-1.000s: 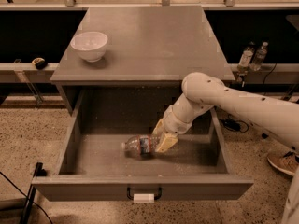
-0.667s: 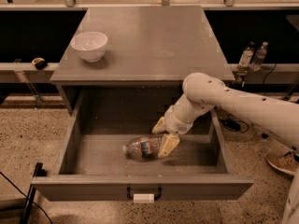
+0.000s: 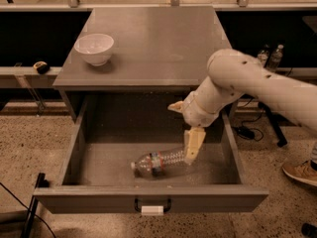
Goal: Place water bottle into top drawer
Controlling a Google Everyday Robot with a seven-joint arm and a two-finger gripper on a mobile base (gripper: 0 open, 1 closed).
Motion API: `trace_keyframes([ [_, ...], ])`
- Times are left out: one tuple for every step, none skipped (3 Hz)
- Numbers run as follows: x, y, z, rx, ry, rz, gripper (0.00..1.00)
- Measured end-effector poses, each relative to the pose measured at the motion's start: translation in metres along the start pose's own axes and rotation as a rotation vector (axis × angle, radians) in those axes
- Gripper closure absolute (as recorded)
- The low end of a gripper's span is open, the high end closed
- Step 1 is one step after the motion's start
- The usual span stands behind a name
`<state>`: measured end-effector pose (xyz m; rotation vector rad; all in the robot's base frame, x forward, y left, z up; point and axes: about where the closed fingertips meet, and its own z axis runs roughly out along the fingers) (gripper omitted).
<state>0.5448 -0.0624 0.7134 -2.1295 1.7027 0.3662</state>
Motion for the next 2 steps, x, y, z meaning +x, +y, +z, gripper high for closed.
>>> trace_keyframes([
  [-0.0192, -0.0048, -0.0635, 0.012, 0.083, -0.032, 0.00],
  [-0.0215, 0.0010, -0.0699, -0.012, 0.093, -0.037, 0.00],
])
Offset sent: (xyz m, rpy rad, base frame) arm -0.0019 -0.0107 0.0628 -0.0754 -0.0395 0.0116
